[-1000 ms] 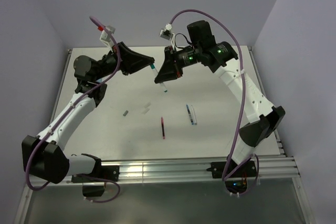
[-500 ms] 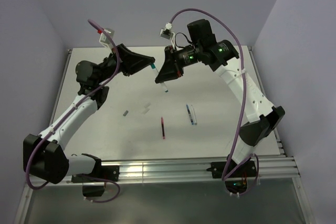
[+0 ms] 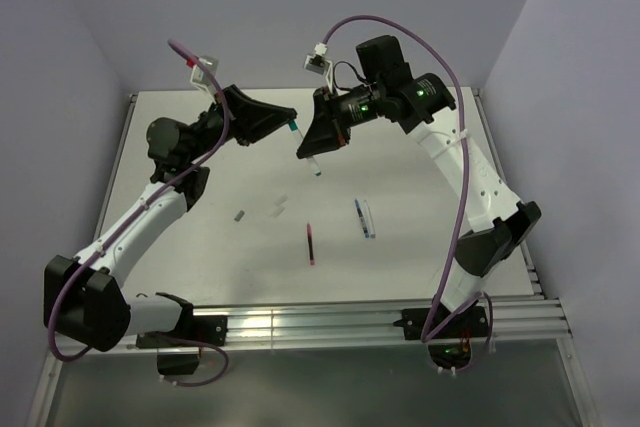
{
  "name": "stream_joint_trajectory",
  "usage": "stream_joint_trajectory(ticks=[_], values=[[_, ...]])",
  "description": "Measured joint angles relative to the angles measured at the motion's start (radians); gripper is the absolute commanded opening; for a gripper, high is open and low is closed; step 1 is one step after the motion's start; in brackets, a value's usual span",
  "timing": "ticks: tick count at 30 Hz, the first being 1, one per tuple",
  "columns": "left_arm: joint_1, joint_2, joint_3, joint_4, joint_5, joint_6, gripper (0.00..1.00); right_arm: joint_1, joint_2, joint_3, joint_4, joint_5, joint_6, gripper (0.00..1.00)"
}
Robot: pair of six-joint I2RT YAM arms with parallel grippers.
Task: Insert the pens into the pen caps
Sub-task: Press the pen cap onto the pen.
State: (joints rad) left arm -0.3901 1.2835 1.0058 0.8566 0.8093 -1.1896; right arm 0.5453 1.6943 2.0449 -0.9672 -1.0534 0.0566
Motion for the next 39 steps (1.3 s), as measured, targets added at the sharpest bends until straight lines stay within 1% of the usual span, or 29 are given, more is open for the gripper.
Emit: stream_joint_trajectory(ticks=[10,22,30,33,39], values=[[-0.006,-0.002,-0.003,-0.004,-0.041,0.001,0.0,0.002,0.011,0.033,-0.016,0.042,-0.002,0.0],[-0.013,-0.002,-0.011,0.004,-0.052,-0.001,0.0,0.002,0.014,0.037,-0.021,0.039,0.041,0.0],[-0.043,0.004,-0.012,0.01,-0.078,0.0,0.01,0.002,0.018,0.037,-0.018,0.026,0.058,0.0],[-0.045,0.005,0.016,-0.038,-0.069,0.032,0.0,0.003,0.018,0.036,-0.004,0.023,0.058,0.0],[-0.027,0.02,0.112,-0.17,0.0,0.132,0.0,0.003,0.014,0.002,0.095,0.003,0.054,0.0]])
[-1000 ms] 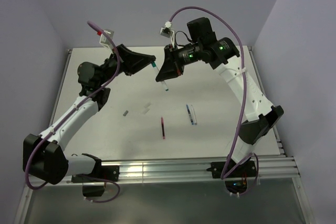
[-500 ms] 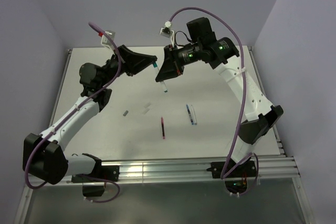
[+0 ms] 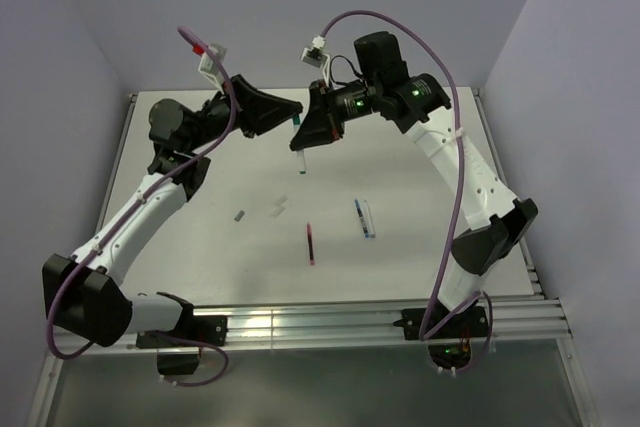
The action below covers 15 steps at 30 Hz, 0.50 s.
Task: Insert the pens into the pen caps
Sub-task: Press the pen cap onto the pen.
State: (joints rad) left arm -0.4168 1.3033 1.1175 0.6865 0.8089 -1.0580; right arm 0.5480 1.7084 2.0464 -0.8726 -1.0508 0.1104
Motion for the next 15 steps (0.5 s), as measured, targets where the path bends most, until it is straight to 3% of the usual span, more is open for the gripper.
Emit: stream_joint_trajectory(ticks=[10,15], values=[[0.038,0.015,0.088,-0.2,0.114,0.144,0.3,-0.002,0.0,-0.042,0.122,-0.019,-0.005,0.0],[0.049,0.019,0.101,-0.262,0.134,0.178,0.38,-0.017,-0.005,-0.043,0.136,-0.027,0.0,0.0]])
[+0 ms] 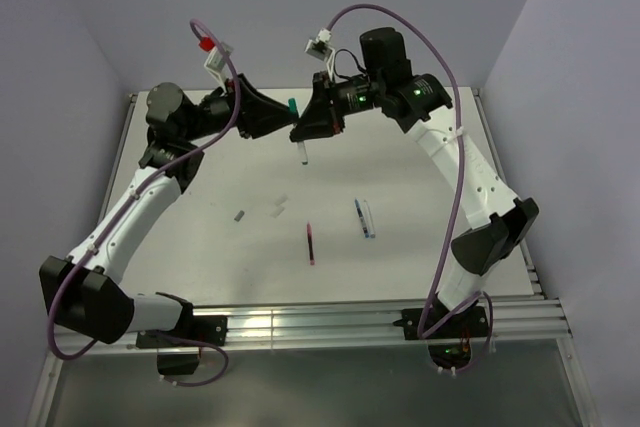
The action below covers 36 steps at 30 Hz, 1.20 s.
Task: Insert the pens into the pen caps
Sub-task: Press the pen cap onto the pen, then place the pen at the center of the board.
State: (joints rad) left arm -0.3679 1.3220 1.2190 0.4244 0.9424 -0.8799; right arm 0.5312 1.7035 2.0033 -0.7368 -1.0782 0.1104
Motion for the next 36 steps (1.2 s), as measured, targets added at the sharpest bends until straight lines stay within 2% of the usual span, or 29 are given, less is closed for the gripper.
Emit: stream_joint_trajectory(ticks=[2,6,11,14,18,20,27,31,36], values=[[0.011,-0.002,0.001,-0.02,0.039,0.003,0.41,-0.012,-0.002,0.0,0.013,-0.008,0.0,0.0],[0.002,0.006,-0.02,-0.071,0.162,0.002,0.5,-0.04,-0.013,-0.002,0.151,-0.004,0.012,0.0],[-0.01,0.018,-0.035,-0.097,0.272,-0.031,0.55,-0.042,-0.035,-0.022,0.257,0.016,0.001,0.0],[-0.004,0.018,-0.035,-0.103,0.314,-0.029,0.57,-0.044,-0.039,-0.031,0.274,0.034,-0.024,0.0],[0.038,0.018,-0.027,-0.198,0.347,0.027,0.59,-0.045,-0.04,-0.031,0.235,0.056,-0.155,0.0],[0.074,0.017,-0.012,-0.267,0.357,0.091,0.59,-0.045,-0.043,-0.03,0.195,0.064,-0.245,0.0],[0.186,0.007,0.13,-0.676,0.351,0.535,0.58,-0.045,-0.046,-0.013,0.11,0.064,-0.413,0.0],[0.183,-0.009,0.157,-0.816,0.354,0.73,0.59,-0.045,-0.046,0.01,0.1,0.063,-0.429,0.0],[0.183,-0.007,0.185,-0.887,0.353,0.841,0.58,-0.045,-0.045,0.01,0.155,0.043,-0.33,0.0]])
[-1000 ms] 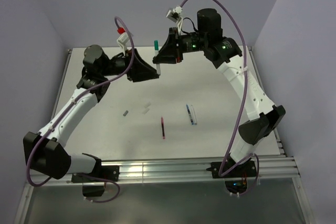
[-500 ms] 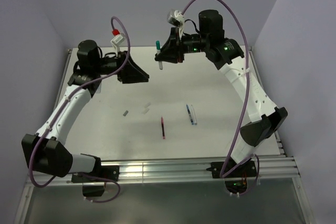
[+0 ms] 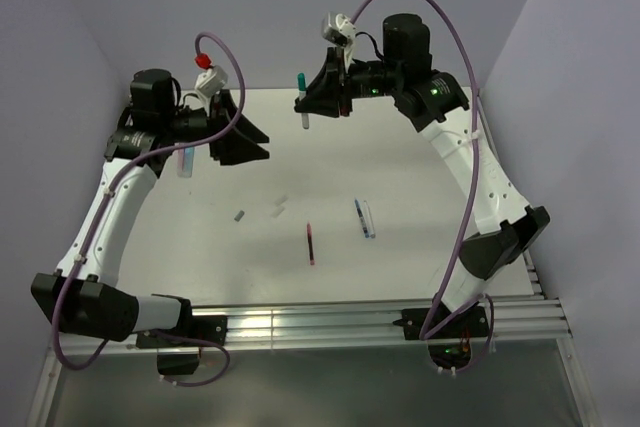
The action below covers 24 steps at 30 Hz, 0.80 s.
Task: Insert the pens into the pen caps
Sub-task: Place the pen at the center of the board.
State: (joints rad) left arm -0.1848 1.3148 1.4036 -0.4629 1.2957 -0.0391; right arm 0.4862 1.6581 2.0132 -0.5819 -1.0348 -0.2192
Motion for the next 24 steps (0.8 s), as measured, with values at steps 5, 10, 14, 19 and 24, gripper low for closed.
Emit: stream_joint_trajectory(ticks=[5,10,14,19,24], values=[[0.0,0.005,0.019,0.103,-0.002,-0.087,0.56,0.0,0.0,-0.053,0.16,-0.041,0.203,0.0],[0.0,0.005,-0.08,0.548,0.002,-0.45,0.57,0.0,0.002,-0.148,0.367,-0.074,0.452,0.0],[-0.002,0.019,-0.209,1.023,-0.008,-0.835,0.56,0.0,0.01,-0.199,0.537,-0.086,0.633,0.0],[-0.01,0.023,-0.214,1.19,-0.021,-0.982,0.57,0.0,0.014,-0.232,0.67,-0.105,0.761,0.0],[-0.014,0.023,-0.216,1.25,-0.042,-1.039,0.56,0.005,0.014,-0.254,0.721,-0.116,0.811,0.0]])
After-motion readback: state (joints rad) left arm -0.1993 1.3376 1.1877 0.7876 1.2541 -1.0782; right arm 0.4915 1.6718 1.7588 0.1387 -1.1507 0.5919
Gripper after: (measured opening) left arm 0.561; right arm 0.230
